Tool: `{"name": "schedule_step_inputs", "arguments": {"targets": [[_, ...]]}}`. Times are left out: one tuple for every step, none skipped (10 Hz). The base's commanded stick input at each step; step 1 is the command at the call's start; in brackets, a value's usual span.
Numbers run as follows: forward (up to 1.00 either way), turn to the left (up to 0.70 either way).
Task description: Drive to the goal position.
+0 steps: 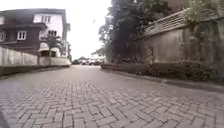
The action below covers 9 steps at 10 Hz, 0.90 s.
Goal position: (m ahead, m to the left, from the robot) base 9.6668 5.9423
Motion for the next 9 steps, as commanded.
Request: {"name": "schedule_step_inputs", "arguments": {"targets": [[0.7, 0.0], [0.7, 0.0], [0.7, 0.0], [0.7, 0.0], [0.7, 0.0], [0.7, 0.21], [0.7, 0.24], [0.7, 0.0], [0.7, 0.0]]}}
